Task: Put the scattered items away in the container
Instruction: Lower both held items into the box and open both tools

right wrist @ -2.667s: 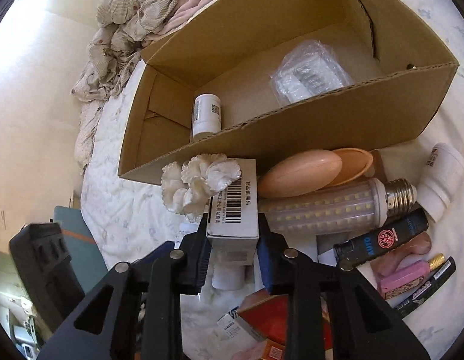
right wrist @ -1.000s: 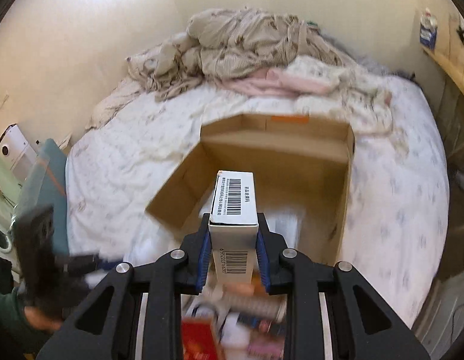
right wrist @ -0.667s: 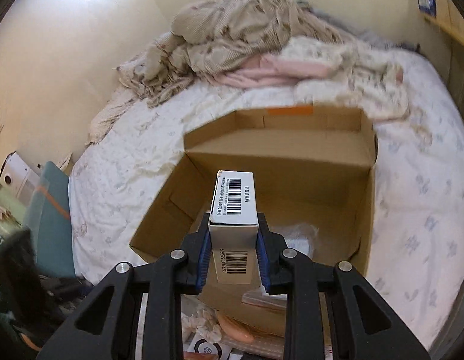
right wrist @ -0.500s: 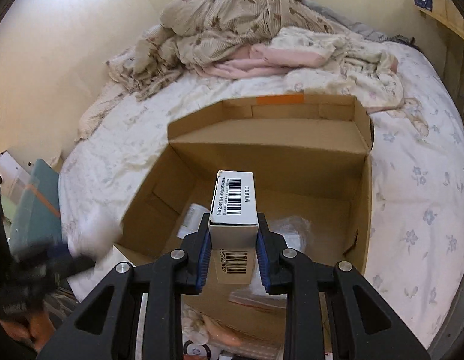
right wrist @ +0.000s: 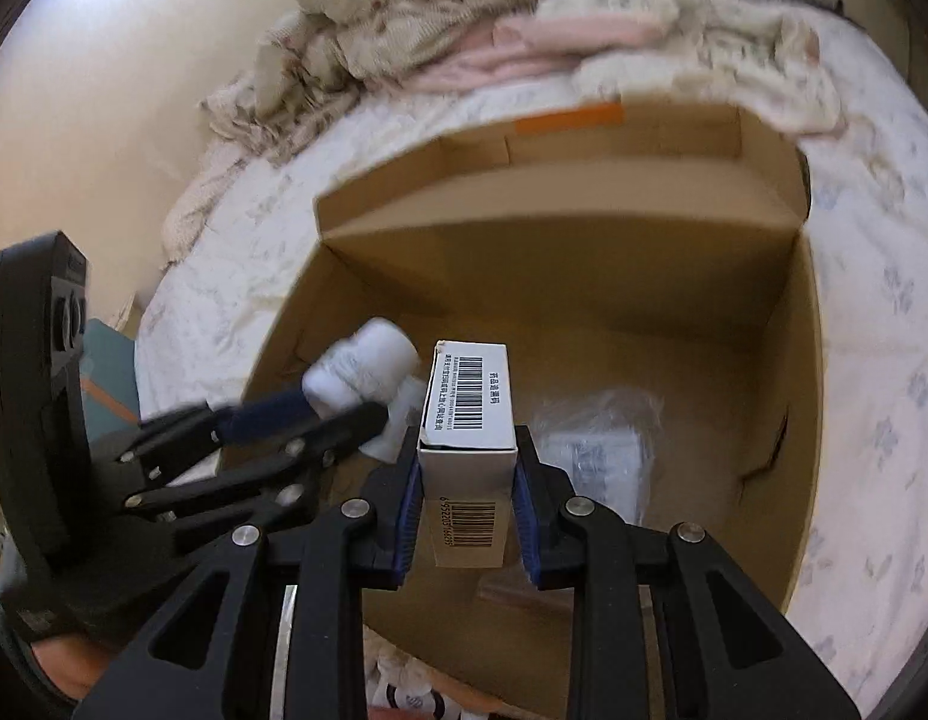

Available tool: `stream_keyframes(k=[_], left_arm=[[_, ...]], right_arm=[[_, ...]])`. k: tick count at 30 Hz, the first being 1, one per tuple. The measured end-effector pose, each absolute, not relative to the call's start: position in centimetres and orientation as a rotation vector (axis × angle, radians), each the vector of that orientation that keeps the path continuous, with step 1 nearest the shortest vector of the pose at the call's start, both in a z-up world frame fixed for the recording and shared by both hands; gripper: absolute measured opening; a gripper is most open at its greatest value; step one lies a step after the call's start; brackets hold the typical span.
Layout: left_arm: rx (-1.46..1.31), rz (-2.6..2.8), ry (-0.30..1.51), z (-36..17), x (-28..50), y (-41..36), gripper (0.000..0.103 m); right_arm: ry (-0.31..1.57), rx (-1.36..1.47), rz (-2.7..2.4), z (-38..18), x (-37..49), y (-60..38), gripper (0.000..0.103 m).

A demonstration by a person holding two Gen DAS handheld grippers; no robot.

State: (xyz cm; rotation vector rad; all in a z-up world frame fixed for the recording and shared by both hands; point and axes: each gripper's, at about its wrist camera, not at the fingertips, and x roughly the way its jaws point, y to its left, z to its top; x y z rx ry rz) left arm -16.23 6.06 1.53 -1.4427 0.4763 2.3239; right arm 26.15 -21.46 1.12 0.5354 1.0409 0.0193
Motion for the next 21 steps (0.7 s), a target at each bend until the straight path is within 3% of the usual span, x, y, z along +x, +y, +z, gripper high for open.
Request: stream_keyframes(k=[3, 11, 12, 13, 15, 17, 19, 21], left_arm=[[-1.435, 2.325, 0.593, 0.1, -16.2, 6.4, 0.04], [-1.543, 2.301, 0.524, -1.8, -16.5, 5.1, 0.041], [-1.539, 2.305, 0.52, -1.6, -16.4, 5.1, 0.047], [-1.534, 2.307, 0.524, -1.5, -16.3, 5.0, 0.062], [-1.532, 2.331, 0.541, -1.1, -16.2, 4.9, 0.068], [-1.533, 2.349, 0.536, -0.7, -16.2, 4.5, 0.068], [-1.545, 2.367, 0.516, -0.1, -16.2, 3.7, 0.069], [-1.548, 2.367, 0.479, 0.3, -16.7, 2.8, 0.069]], right_arm=[[1.073, 0.489, -0.009, 0.8, 26.4, -21.2, 0.03], [1.144, 0.51, -0.039, -1.3, 26.6, -21.3, 0.031], [1.141, 0.499, -0.045, -1.4, 26.6, -21.2, 0.033], [1.142, 0.483, -0.058, -1.3, 26.6, -21.2, 0.034], [1.151, 0.462, -0.067, -1.2, 26.6, -21.0, 0.035], [1.153, 0.432, -0.097, -0.8, 26.7, -21.0, 0.044], [1.144, 0.383, -0.145, -0.5, 26.6, -21.0, 0.072], [1.124, 0.359, -0.129, 0.0, 26.7, -20.9, 0.075]])
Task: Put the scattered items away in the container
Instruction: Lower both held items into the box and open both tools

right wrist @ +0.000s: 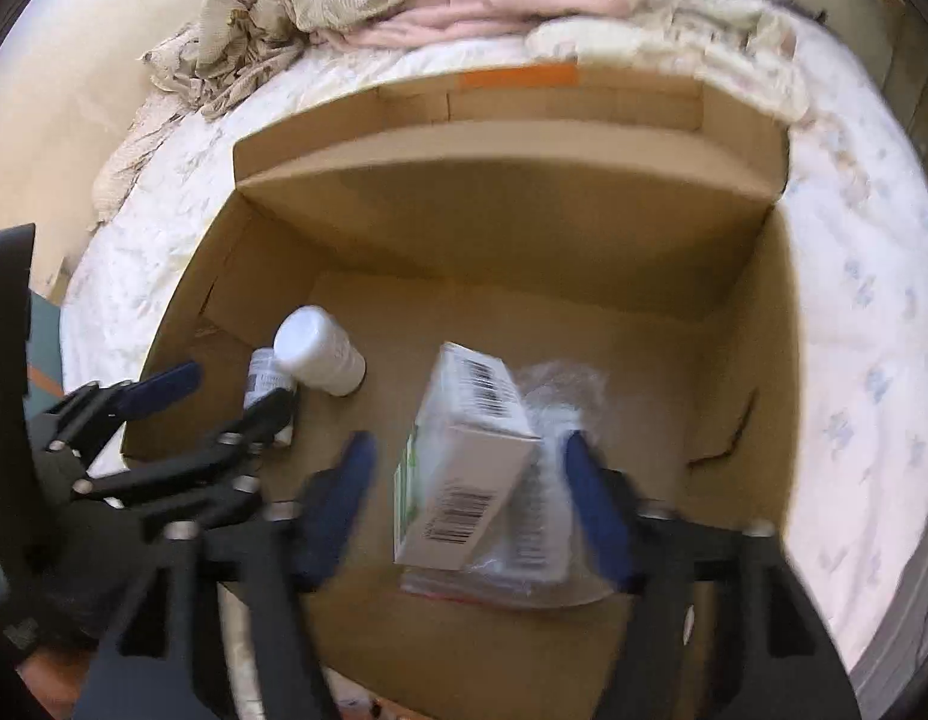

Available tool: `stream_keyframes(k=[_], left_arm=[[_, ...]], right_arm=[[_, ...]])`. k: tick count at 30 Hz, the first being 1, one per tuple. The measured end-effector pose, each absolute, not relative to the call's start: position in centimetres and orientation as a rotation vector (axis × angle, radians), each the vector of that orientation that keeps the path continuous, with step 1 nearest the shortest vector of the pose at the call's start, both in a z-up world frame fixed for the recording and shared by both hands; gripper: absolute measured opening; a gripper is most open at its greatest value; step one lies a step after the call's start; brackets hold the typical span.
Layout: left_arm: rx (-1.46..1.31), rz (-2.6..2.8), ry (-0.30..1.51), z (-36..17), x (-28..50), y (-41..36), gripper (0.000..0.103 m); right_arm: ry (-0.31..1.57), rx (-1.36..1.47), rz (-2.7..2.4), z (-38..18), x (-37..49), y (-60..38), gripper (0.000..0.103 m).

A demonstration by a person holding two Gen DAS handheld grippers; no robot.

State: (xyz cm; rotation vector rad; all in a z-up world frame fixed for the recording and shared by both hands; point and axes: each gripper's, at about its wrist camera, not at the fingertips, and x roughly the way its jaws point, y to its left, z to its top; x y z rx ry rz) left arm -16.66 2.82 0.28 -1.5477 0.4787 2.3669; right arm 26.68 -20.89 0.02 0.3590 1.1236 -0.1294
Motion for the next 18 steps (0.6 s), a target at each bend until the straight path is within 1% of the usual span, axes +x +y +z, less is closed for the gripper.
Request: stream_keyframes(k=[5, 7, 9, 13, 18], left_arm=[[-1.448, 2.389, 0.506, 3.5, -15.1, 1.2, 0.071], [-1.379, 2.416, 0.55, 5.0, -13.9, 0.4, 0.074], [-1.318, 2.419, 0.553, 6.5, -12.5, -0.5, 0.078], [-1.26, 2.404, 0.527, 8.5, -10.8, -2.2, 0.078], [-1.273, 2.356, 0.425, 8.9, -8.1, -4.8, 0.078]], right_arm=[[1.029, 0.363, -0.126, 2.7, 25.9, -21.1, 0.076], [0.997, 0.345, -0.132, 4.0, 25.4, -21.2, 0.079], [0.965, 0.337, -0.141, 5.4, 24.3, -21.3, 0.079], [0.908, 0.379, -0.144, 7.6, 22.3, -21.6, 0.079], [0.875, 0.405, -0.159, 9.9, 19.0, -21.6, 0.079]])
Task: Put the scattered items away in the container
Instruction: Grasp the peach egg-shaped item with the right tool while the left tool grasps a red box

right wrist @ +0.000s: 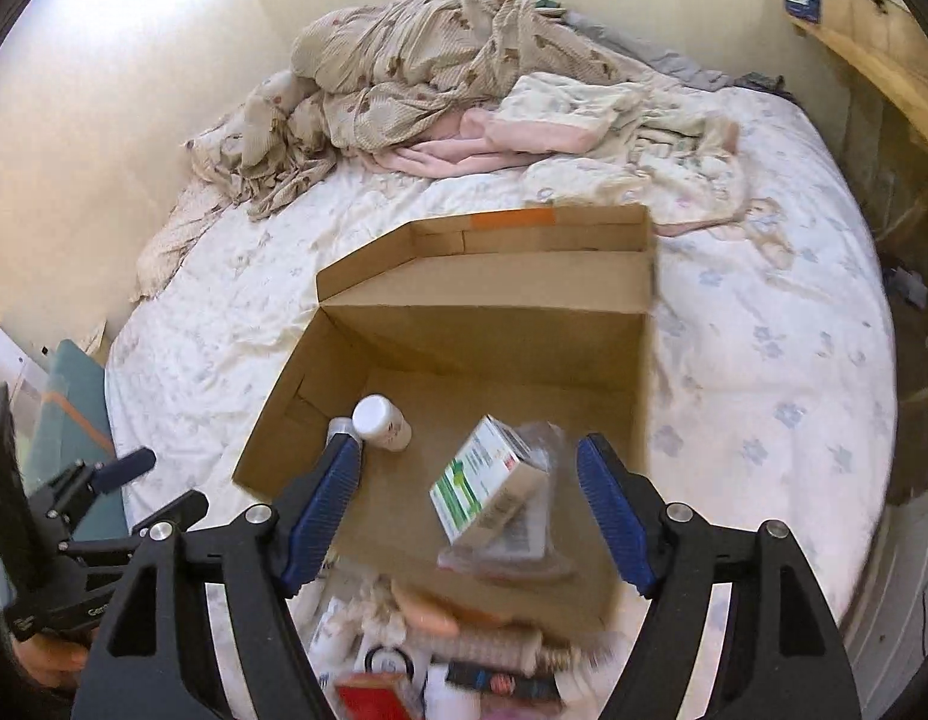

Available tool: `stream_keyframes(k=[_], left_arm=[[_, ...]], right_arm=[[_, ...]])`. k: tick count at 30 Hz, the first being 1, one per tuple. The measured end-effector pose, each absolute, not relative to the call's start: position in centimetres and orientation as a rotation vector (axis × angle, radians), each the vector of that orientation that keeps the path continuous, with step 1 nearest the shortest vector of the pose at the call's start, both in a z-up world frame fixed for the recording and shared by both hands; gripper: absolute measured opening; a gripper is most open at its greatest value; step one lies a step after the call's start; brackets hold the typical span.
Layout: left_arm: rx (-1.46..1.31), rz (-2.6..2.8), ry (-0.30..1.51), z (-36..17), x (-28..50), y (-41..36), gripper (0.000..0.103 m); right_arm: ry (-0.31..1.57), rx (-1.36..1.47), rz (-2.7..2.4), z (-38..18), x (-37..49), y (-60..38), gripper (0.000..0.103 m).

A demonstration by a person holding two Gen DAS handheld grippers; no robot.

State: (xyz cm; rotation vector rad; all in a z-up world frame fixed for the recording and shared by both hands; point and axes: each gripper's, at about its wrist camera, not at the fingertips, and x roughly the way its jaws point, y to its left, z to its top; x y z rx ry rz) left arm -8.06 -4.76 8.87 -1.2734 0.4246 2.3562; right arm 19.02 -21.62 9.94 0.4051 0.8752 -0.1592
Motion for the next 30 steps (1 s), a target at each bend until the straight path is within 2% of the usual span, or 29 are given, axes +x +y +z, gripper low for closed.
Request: stream_keyframes(k=[4, 9, 14, 16, 18, 23, 25, 30], left_arm=[[-1.312, 2.297, 0.315, 7.6, -6.6, -6.7, 0.078], [-1.361, 2.253, 0.272, 4.4, -6.1, -7.9, 0.078], [-1.472, 2.214, 0.122, 0.3, -6.7, -10.5, 0.077], [-1.458, 2.175, 0.063, 0.8, -6.8, -10.5, 0.076], [-1.389, 2.196, 0.093, 1.9, -6.2, -10.1, 0.078], [-1.366, 2.144, 0.191, 1.6, -5.4, -8.7, 0.078], [-1.362, 2.131, 0.198, 1.6, -5.4, -8.4, 0.078], [-1.394, 2.11, 0.194, 0.9, -5.8, -8.3, 0.078]], right_arm=[[0.859, 0.438, -0.17, 10.7, 15.0, -21.3, 0.079], [0.927, 0.514, -0.163, 8.5, 12.1, -20.9, 0.08], [0.991, 0.51, -0.186, 6.0, 11.7, -20.4, 0.08], [1.031, 0.496, -0.181, 5.0, 12.2, -19.8, 0.08], [1.061, 0.479, -0.133, 4.0, 13.3, -18.6, 0.08], [1.114, 0.539, -0.061, 1.0, 15.9, -17.0, 0.075], [1.127, 0.586, -0.064, -0.5, 16.6, -17.2, 0.063], [1.117, 0.719, -0.022, -3.5, 17.8, -17.5, 0.058]])
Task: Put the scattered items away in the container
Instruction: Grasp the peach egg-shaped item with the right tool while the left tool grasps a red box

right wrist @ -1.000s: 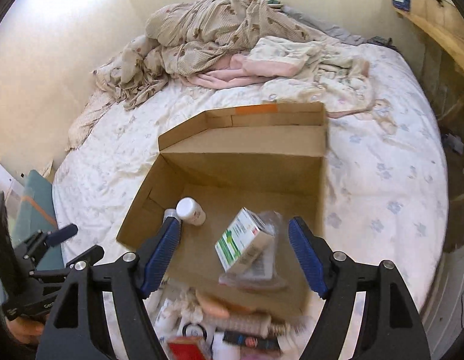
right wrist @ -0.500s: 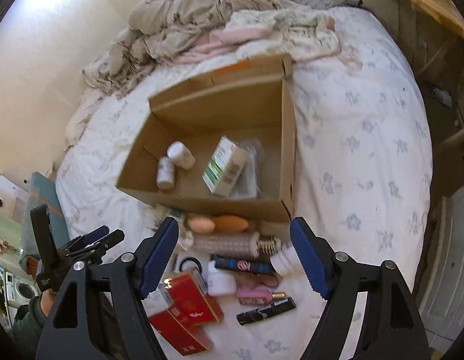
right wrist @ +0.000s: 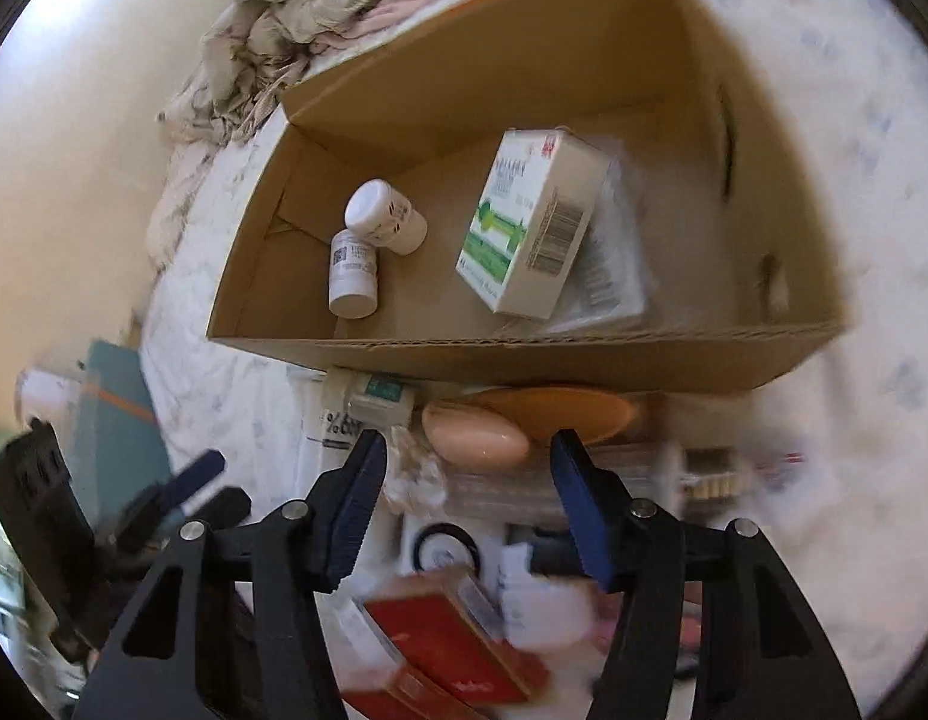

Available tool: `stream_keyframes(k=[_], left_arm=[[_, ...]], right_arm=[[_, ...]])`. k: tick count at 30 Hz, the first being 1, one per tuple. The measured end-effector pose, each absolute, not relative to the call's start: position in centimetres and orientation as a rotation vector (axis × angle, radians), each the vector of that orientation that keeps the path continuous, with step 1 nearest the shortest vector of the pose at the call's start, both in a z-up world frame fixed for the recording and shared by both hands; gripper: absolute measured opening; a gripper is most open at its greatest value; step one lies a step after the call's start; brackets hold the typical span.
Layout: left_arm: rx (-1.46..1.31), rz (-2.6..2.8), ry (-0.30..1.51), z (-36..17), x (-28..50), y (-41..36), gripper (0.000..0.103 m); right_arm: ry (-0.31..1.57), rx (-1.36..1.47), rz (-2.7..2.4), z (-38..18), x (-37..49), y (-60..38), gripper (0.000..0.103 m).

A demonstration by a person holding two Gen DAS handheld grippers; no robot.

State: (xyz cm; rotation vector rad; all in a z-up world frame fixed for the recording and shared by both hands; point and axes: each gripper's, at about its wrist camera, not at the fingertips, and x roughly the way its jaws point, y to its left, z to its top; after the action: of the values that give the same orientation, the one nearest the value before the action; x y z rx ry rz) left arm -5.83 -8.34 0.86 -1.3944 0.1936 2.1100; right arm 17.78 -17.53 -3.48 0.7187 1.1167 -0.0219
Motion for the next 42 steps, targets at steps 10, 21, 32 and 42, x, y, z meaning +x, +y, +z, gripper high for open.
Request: stream_keyframes(k=[10, 21, 32, 42], left_arm=[[-1.465, 2.116, 0.252, -1.0, -6.7, -8.3, 0.078], [-1.444, 2.146, 0.292, -0.8, -6.7, -8.9, 0.078], [-1.553, 1.953, -0.012, 1.2, -2.7, -11.5, 0.078], [-1.793, 1.697, -0.004, -3.1, 5.7, -9.2, 0.078]], right_arm=[[1.109, 0.667, 0.014, -4.6, 18.8, -16.7, 0.031], [0.956, 0.728, 0.089, 2.1, 15.8, -16.6, 0.03], [0.812, 0.832, 0.209, 7.0, 15.6, -16.6, 0.03], [0.731, 0.861, 0.238, 9.6, 15.2, -17.1, 0.03]])
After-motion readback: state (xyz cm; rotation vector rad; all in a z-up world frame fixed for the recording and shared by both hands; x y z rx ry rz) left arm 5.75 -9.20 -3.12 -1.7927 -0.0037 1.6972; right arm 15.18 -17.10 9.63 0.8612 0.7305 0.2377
